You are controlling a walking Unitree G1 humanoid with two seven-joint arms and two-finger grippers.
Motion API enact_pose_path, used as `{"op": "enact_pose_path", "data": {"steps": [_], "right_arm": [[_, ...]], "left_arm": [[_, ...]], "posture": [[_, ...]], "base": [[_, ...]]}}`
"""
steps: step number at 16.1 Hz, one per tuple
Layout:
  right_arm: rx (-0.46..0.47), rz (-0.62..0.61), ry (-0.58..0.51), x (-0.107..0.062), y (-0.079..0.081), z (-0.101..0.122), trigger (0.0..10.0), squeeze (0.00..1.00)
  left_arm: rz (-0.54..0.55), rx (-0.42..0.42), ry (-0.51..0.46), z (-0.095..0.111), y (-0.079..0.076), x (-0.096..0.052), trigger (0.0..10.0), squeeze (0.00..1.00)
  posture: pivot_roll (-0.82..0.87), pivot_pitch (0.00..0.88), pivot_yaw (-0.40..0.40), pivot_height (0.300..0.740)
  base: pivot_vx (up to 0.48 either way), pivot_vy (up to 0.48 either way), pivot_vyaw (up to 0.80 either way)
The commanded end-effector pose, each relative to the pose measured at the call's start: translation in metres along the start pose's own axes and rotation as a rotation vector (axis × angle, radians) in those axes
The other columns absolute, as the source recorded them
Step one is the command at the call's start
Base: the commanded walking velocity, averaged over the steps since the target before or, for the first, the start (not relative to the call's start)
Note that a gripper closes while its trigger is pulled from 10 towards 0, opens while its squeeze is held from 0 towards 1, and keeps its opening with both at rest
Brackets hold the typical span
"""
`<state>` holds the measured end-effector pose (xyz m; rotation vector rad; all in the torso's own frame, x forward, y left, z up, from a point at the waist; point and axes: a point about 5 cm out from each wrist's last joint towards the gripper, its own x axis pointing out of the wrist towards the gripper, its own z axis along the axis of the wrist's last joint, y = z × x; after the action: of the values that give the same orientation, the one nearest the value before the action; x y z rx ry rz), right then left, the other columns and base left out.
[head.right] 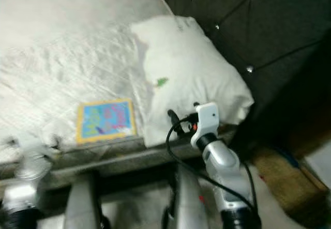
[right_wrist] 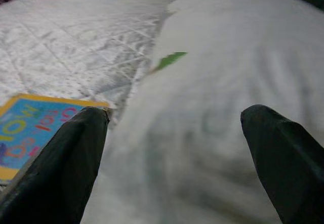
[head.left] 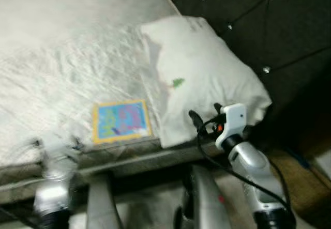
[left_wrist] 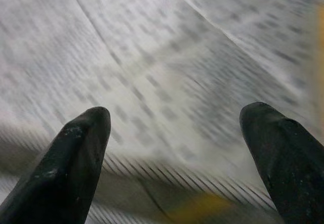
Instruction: Clean up the room
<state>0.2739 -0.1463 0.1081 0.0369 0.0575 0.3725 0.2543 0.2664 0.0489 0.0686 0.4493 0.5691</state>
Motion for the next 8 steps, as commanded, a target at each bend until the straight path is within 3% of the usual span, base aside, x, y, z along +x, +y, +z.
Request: {"op": "enact_pose_path", "data": {"steps": [1, 4, 8], "right_arm": [[0.009, -0.009, -0.001, -0.003, -0.003, 0.001, 10.0, 0.00], [0.013, -0.008, 0.007, -0.004, -0.001, -0.001, 10.0, 0.00], [0.021, -0.030, -0.008, -0.002, -0.001, -0.001, 10.0, 0.00]], "left_arm": [[-0.003, 0.023, -0.002, -0.004, -0.002, -0.001, 10.0, 0.00], [0.034, 0.045, -0.043, -0.002, 0.003, -0.002, 10.0, 0.00], [0.014, 0.047, -0.220, 0.018, 0.001, -0.022, 10.0, 0.00]], "posture": [[-0.09, 0.061, -0.087, 0.536], [-0.08, 0.051, -0.080, 0.536], [-0.06, 0.027, -0.069, 0.536]], "base": [[0.000, 0.000, 0.00], [0.000, 0.000, 0.00], [0.000, 0.000, 0.00]]}}
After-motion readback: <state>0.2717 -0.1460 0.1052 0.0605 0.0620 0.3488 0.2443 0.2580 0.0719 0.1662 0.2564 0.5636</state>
